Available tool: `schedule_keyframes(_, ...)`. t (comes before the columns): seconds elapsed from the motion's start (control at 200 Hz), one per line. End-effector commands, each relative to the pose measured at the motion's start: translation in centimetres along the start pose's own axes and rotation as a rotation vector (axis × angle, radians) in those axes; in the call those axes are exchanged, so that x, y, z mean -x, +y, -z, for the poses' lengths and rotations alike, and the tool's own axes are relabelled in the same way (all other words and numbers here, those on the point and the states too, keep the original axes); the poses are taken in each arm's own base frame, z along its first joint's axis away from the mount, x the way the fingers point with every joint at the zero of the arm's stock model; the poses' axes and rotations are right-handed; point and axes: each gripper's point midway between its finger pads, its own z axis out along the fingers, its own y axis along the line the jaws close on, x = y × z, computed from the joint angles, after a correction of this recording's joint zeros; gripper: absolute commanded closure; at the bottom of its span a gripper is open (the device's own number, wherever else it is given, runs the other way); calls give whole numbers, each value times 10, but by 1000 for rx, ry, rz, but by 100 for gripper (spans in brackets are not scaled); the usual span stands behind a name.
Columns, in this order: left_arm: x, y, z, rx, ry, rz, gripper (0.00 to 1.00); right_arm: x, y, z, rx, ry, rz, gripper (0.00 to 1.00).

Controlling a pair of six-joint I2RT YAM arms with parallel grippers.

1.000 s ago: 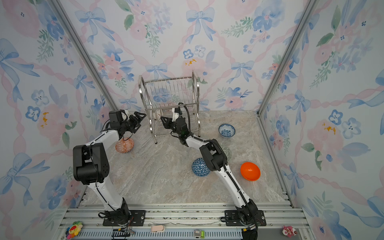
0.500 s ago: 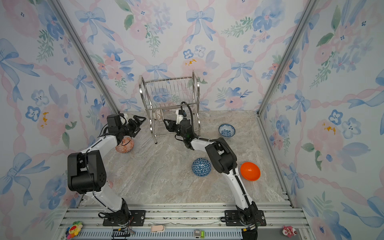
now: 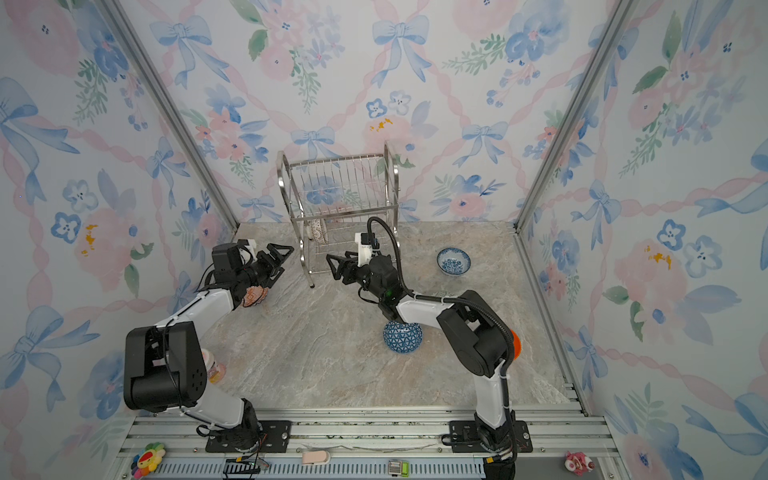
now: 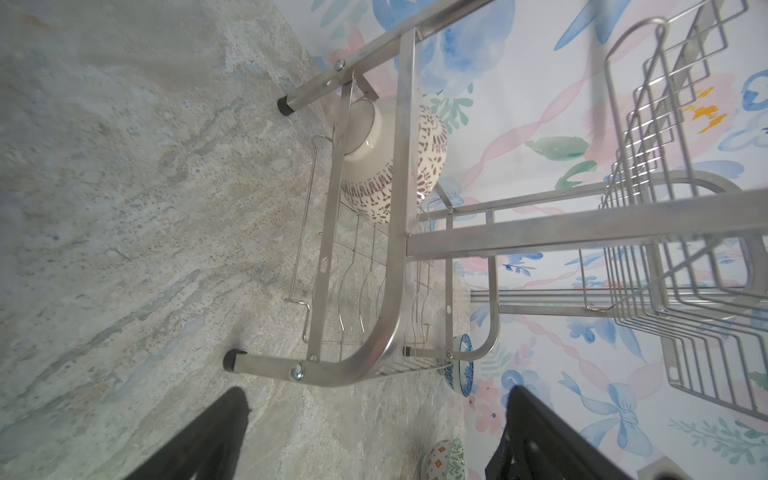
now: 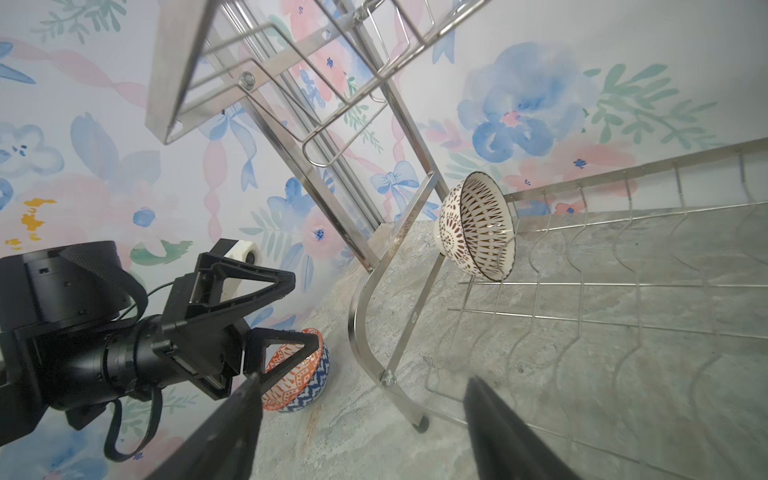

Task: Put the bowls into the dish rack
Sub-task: 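Open the right gripper and draw it back from the bowl while the left lowers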

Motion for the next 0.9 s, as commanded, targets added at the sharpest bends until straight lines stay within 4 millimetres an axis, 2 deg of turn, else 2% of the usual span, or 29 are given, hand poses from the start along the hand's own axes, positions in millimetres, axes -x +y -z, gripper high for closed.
schedule_keyframes(0.0, -10, -11, 4, -40, 14, -26, 2, 16, -14, 27, -119, -30, 136, 15)
schedule_keyframes(0.115, -15, -17, 5, -49, 17, -44, 2, 29, -42, 54, -252, -25, 202, 5)
schedule_keyframes(0.195, -17, -20, 7, -49, 9, -56, 2, 41, -70, 70, -362, -16, 238, 0)
schedule_keyframes(0.22, -16, -20, 8, -50, 5, -59, 2, 43, -81, 73, -395, -13, 248, 2)
schedule_keyframes(0.24, -16, -20, 9, -49, 1, -59, 2, 56, -82, 80, -411, -37, 256, 3)
schedule_keyframes(0.275, -15, -21, 9, -49, -2, -63, 2, 62, -93, 85, -449, -40, 268, 3)
schedule_keyframes(0.395, -15, -20, 8, -40, -10, -66, 2, 83, -129, 92, -534, -52, 271, 3)
schedule_keyframes(0.405, -15, -20, 8, -39, -11, -68, 2, 76, -137, 89, -544, -34, 269, 3)
schedule_keyframes(0.465, -15, -20, 6, -35, -11, -71, 2, 77, -154, 86, -568, -33, 266, 3)
schedule_keyframes(0.63, -15, -19, 1, -29, -6, -73, 2, 74, -181, 69, -571, -9, 262, 0)
schedule_keyframes(0.895, -15, -17, -2, -22, -4, -75, 2, 64, -208, 40, -592, 10, 247, 14)
